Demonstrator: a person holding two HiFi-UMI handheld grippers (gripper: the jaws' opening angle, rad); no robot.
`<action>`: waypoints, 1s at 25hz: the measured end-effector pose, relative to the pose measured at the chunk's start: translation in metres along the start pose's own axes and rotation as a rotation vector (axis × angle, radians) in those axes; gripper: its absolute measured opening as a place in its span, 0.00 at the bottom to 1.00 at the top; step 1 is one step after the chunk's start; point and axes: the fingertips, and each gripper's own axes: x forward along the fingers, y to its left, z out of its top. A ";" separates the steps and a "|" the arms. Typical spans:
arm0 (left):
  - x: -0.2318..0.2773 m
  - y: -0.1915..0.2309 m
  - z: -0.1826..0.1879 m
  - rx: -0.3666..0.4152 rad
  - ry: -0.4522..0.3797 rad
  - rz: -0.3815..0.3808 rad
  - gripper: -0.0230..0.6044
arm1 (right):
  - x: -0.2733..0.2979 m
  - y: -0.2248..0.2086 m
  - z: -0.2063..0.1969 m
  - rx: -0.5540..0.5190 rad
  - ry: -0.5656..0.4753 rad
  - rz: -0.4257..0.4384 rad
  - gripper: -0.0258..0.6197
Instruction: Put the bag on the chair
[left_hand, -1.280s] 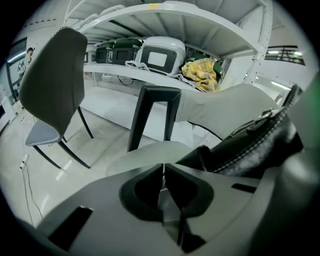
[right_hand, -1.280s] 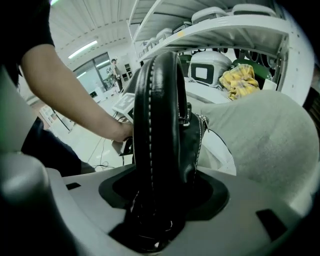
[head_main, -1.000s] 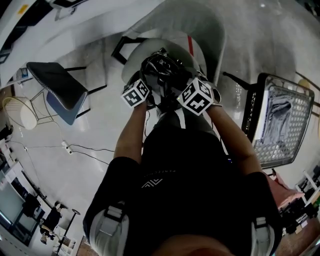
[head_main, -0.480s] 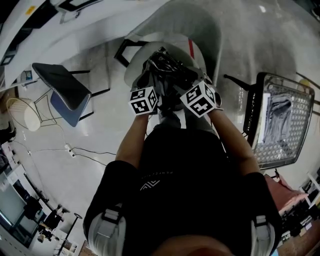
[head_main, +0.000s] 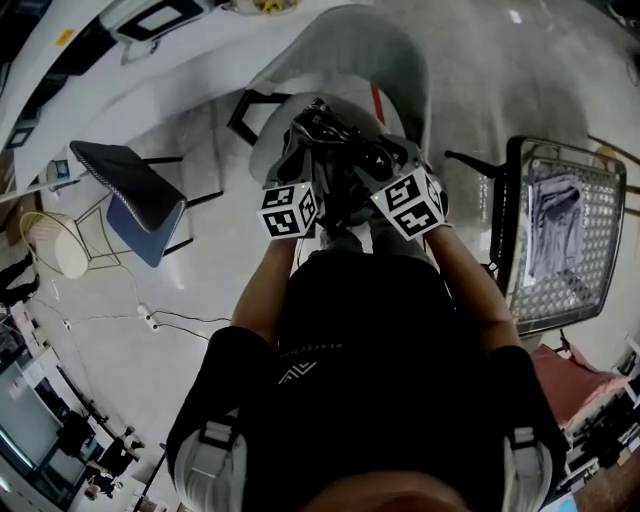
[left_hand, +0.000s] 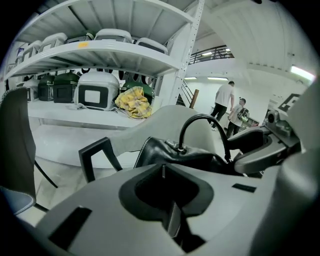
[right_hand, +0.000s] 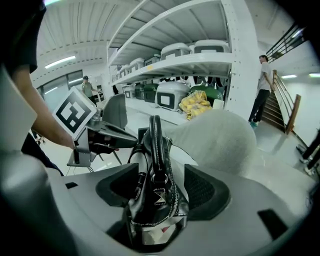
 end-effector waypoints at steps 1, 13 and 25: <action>-0.002 -0.003 0.001 0.007 -0.001 -0.009 0.08 | -0.003 0.000 0.003 0.001 -0.011 -0.005 0.48; -0.026 -0.050 0.018 0.113 0.002 -0.109 0.07 | -0.031 0.006 0.028 0.068 -0.121 -0.083 0.17; -0.055 -0.070 0.019 0.122 -0.005 -0.154 0.07 | -0.053 0.030 0.030 0.155 -0.162 -0.070 0.13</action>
